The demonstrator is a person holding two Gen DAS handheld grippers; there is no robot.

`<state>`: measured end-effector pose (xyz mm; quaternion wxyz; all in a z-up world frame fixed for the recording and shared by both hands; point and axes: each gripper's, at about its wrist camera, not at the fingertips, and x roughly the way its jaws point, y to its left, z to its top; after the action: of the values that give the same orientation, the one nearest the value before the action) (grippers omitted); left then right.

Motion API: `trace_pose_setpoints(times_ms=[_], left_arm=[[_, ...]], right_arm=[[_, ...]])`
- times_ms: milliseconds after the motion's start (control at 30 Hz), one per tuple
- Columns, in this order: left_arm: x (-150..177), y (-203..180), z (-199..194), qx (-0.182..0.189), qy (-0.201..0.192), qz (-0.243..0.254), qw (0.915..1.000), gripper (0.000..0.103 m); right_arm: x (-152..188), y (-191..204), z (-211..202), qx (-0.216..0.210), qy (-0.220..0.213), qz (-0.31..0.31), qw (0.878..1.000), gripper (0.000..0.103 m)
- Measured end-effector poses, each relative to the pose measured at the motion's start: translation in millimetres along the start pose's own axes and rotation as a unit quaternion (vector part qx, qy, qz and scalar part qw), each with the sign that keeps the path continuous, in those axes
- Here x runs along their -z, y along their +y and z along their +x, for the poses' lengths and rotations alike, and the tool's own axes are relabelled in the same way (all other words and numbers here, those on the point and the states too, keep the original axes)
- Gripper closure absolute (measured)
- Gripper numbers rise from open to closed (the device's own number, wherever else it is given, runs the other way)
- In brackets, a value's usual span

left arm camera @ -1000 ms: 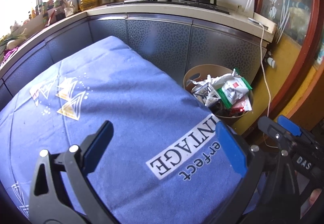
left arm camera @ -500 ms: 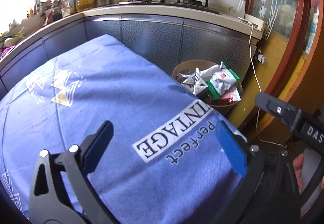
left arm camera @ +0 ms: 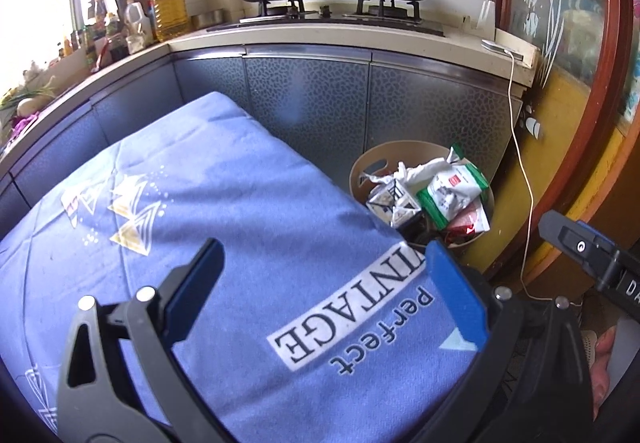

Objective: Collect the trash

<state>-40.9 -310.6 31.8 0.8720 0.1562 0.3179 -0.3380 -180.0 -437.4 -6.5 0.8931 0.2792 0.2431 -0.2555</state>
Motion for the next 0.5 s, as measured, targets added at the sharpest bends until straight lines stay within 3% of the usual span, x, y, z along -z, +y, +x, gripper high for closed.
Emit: trace_pose_setpoints(times_ms=[500], left_arm=[[-23, 1, 7, -0.02, -0.014, -0.004, 0.9997, 0.006]], right_arm=[[-8, 8, 8, -0.015, 0.014, -0.008, 1.0, 0.018]])
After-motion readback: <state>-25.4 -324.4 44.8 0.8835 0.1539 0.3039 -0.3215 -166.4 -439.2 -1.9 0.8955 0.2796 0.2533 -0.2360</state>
